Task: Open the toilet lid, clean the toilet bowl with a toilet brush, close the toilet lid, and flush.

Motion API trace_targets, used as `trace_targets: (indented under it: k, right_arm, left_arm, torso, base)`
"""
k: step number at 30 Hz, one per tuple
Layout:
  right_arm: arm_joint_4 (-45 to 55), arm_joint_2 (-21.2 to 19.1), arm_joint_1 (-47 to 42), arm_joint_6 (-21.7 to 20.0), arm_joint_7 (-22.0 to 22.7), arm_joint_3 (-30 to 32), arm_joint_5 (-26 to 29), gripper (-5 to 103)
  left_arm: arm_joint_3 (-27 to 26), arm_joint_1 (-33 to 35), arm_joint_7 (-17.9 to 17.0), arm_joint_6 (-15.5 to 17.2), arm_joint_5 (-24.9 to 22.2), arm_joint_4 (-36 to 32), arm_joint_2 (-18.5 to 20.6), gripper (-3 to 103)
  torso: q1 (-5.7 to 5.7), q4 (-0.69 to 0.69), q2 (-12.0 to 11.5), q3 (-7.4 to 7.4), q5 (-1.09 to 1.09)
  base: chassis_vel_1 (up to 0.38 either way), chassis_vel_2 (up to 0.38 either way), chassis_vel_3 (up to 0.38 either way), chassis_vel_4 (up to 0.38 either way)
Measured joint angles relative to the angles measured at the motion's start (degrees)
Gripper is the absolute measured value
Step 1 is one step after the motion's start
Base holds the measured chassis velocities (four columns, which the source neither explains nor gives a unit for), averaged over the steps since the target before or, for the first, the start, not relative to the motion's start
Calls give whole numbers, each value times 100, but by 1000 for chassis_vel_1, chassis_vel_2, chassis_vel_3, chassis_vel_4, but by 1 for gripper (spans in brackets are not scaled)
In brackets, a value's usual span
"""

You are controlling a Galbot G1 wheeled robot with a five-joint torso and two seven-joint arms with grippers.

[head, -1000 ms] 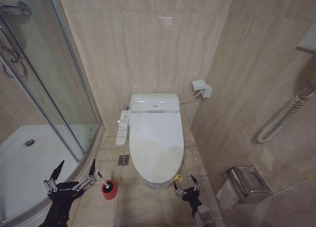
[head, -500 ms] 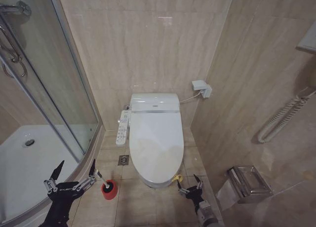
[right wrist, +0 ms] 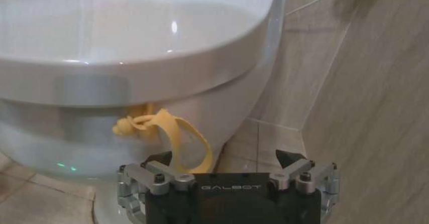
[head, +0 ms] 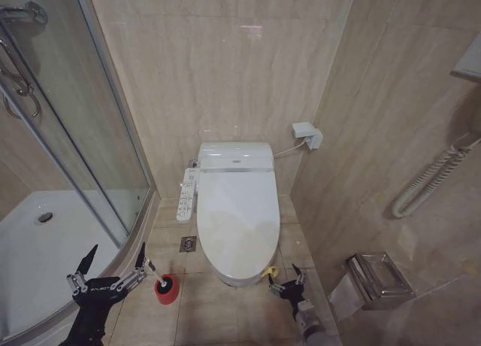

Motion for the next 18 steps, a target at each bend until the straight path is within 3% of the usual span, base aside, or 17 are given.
trace_targets:
  k: [11,12,18]
  right_arm:
    - [-289,25,199,89,58,-31,-1,96]
    - [-301,20,214,92,60,-36,1,70]
    - [-335,9,263,98,64,-43,16,70]
  left_arm:
    - [0,0,0,0,0,0,0,100]
    - [0,0,0,0,0,0,0,100]
    - [-1,0,0,0,0,0,0,100]
  torso:
    - [0,0,0,0,0]
    - [0,0,0,0,0]
    - [0,0,0,0,0]
  base:
    - [0,0,0,0]
    - [0,0,0,0]
    - [0,0,0,0]
